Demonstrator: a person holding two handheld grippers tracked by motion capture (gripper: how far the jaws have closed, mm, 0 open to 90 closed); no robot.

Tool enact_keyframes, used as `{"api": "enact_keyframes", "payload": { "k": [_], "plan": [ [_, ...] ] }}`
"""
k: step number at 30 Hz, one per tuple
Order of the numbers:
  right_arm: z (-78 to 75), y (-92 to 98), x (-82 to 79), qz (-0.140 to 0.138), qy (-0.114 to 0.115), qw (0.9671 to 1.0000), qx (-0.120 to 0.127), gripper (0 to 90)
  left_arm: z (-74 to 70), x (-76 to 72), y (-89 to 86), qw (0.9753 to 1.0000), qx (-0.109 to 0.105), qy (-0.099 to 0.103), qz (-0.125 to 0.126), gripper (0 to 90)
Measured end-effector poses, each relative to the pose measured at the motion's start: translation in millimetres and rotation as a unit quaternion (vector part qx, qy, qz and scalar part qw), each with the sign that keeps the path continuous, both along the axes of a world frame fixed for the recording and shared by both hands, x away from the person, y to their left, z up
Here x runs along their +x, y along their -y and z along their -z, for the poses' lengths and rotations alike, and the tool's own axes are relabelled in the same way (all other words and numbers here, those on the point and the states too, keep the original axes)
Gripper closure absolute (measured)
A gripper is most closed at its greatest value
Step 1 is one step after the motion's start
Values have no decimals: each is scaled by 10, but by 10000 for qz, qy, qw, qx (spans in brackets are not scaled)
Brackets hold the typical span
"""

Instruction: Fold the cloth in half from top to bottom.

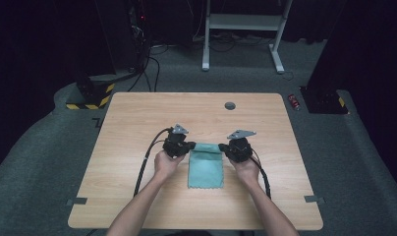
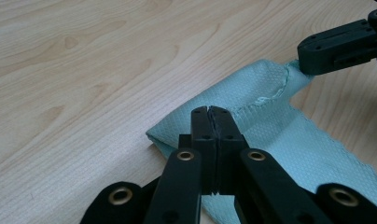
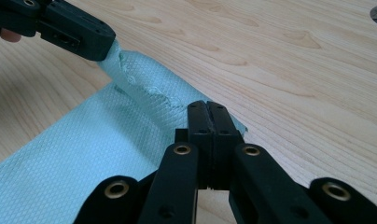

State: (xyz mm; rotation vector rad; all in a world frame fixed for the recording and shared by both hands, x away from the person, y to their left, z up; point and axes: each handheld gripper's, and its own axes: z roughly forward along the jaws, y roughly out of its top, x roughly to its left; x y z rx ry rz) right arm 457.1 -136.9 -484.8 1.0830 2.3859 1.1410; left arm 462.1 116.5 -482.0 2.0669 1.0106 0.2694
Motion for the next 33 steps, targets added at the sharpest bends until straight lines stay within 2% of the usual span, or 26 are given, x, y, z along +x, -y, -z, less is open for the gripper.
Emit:
{"api": "enact_keyframes", "payload": {
  "k": [2, 9, 15, 33],
  "plan": [
    [1, 8, -24, 7, -30, 10000, 30, 900, -3, -13, 5, 10000, 42, 22, 34, 894],
    [-13, 18, -72, -46, -9, 10000, 75, 899, -11, -82, -24, 10000, -65, 23, 32, 894],
    [-18, 9, -115, -117, 20, 9999, 53, 900, -9, -127, -17, 9999, 52, 83, 78, 893],
    [-40, 34, -231, -199, 10, 9996, 189, 900, -29, -235, -37, 9997, 25, 164, 167, 894]
  ]
}}
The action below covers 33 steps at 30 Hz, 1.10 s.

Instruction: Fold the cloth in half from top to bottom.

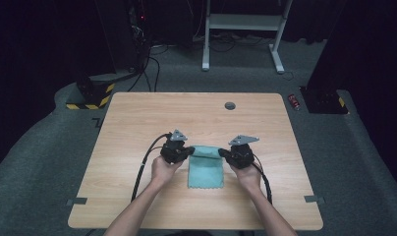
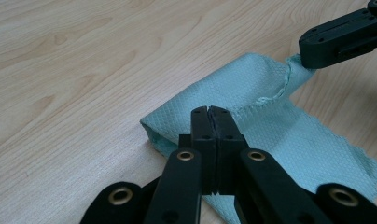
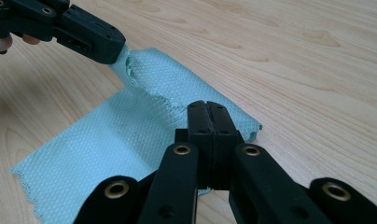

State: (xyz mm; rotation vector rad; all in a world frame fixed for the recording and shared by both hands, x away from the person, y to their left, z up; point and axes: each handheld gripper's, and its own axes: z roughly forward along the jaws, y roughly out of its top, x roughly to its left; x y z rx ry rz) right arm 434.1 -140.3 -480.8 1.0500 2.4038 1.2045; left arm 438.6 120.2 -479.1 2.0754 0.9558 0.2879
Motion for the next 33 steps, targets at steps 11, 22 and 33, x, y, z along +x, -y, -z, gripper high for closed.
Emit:
{"api": "enact_keyframes", "payload": {
  "k": [11, 22, 33],
  "plan": [
    [2, 6, -76, -125, -10, 9999, 21, 899, -16, -83, -1, 9999, 89, 83, 80, 893],
    [34, 76, -125, -153, -78, 9998, 114, 899, -20, -216, 45, 9995, 155, 197, 173, 892],
    [68, 102, -217, -207, -119, 9996, 170, 899, 16, -312, 28, 9996, 86, 171, 196, 892]
  ]
}}
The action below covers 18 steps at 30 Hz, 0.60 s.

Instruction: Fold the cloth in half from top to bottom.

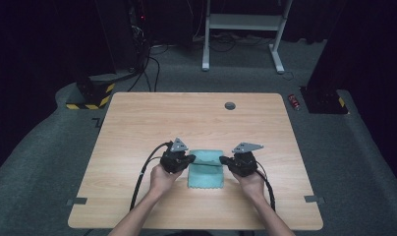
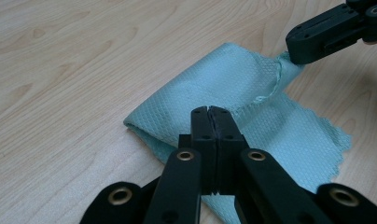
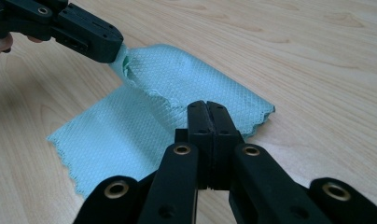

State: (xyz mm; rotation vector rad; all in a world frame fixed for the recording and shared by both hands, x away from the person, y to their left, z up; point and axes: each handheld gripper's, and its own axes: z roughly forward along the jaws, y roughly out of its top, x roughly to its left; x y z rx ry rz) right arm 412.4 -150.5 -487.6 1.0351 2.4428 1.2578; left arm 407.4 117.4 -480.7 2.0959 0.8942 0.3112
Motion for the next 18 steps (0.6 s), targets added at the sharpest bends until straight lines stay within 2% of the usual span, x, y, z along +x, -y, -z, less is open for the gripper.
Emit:
{"api": "enact_keyframes", "payload": {
  "k": [10, 13, 18],
  "plan": [
    [25, 20, -104, -34, -8, 9999, 97, 899, 25, -86, -21, 10000, -90, 22, 18, 892],
    [29, 20, -118, -46, -1, 9999, 98, 899, 33, -113, -21, 10000, -29, 57, 48, 893],
    [65, 7, -185, -130, -44, 9999, 26, 899, 78, -193, -32, 9999, -48, 93, 43, 893]
  ]
}}
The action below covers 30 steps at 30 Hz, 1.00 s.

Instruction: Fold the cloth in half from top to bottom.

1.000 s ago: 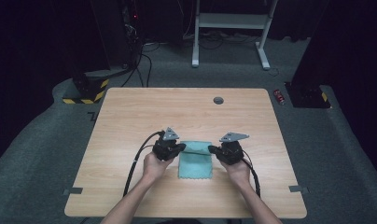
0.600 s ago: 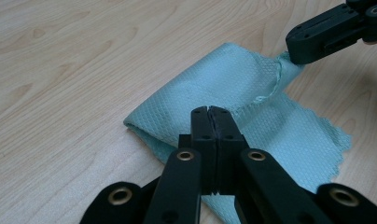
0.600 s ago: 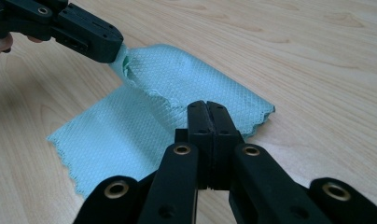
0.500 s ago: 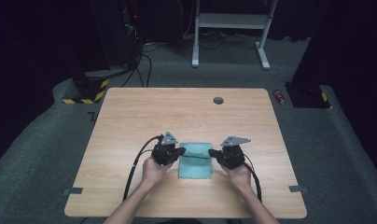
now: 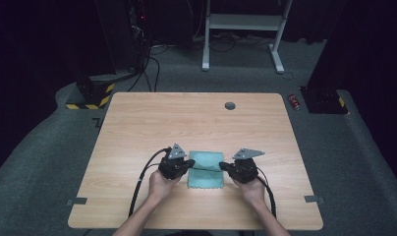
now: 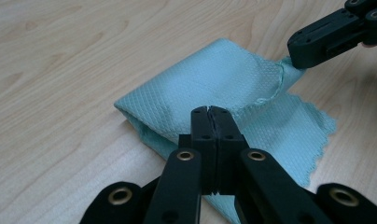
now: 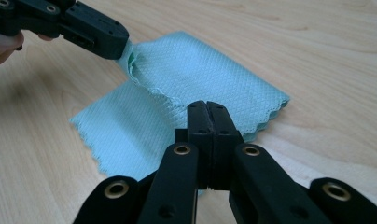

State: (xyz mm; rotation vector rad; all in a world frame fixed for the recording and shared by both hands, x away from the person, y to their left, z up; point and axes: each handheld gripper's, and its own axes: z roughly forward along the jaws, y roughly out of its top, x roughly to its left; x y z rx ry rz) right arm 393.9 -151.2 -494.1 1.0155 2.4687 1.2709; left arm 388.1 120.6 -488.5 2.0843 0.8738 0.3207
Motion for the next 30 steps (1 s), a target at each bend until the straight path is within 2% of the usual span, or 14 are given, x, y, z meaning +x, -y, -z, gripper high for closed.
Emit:
{"api": "enact_keyframes", "payload": {
  "k": [3, 14, 18, 21, 24, 30],
  "plan": [
    [53, -16, -62, -51, -26, 10000, -77, 899, 45, -65, -12, 10000, -35, -27, 16, 893],
    [101, 2, -149, -90, -67, 9999, -51, 899, 96, -145, -17, 9999, -58, -90, 52, 892],
    [118, -6, -177, -123, -120, 9998, -88, 899, 129, -189, -12, 9999, 33, -114, 115, 892],
    [123, -13, -203, -180, -76, 9997, -156, 899, 132, -209, -15, 9999, 40, -104, 119, 892],
    [129, -10, -217, -186, -71, 9997, -138, 899, 134, -227, -9, 9999, 20, -104, 128, 892],
    [153, -1, -233, -185, -116, 9997, -141, 898, 172, -255, 14, 9997, 131, -110, 168, 890]
  ]
}}
